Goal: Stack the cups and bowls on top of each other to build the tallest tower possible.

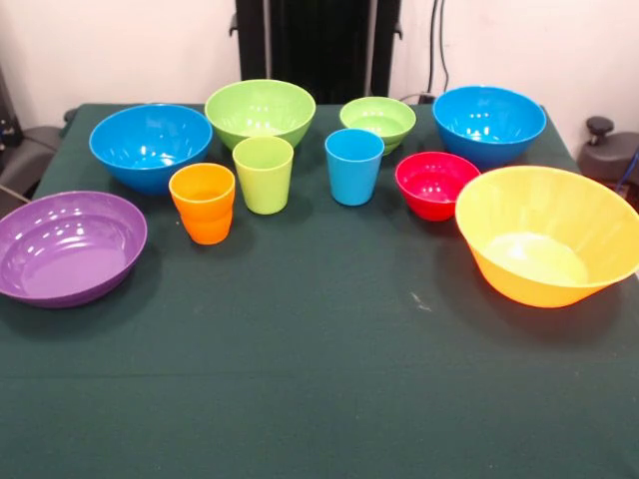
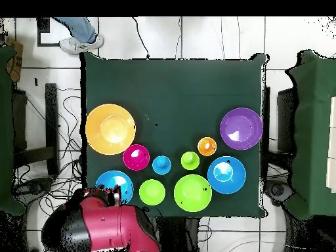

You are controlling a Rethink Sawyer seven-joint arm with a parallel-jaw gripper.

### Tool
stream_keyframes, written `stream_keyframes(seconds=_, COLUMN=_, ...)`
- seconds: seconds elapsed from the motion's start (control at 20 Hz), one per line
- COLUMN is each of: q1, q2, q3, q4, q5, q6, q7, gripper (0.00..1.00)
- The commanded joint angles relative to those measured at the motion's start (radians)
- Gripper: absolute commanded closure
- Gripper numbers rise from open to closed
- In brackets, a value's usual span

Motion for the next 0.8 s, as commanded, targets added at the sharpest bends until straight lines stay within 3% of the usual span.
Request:
stream_keyframes(seconds=0.05, q1=0.027, q2=0.084, q3=0.018, q4=0.0, q5=-0.003, q6=-0.016, q7=0.176, gripper=0.0)
stream_keyframes(seconds=0.3, q1=0.043, q2=0.105, q3=0.005, q4=-0.025, q5=-0.02, q6=-0.015, q7=0.192, gripper=0.0)
stream_keyframes(seconds=0.5, q1=0.026, q2=0.148, q3=0.032, q4=-0.017, q5=-0.011, q6=-0.075, q7=0.179, gripper=0.0)
stream_keyframes(seconds=0.8, q1=0.094, q2=0.213, q3=0.005, q4=-0.065, q5=0.006, q6=-0.106, q7=0.238, gripper=0.0)
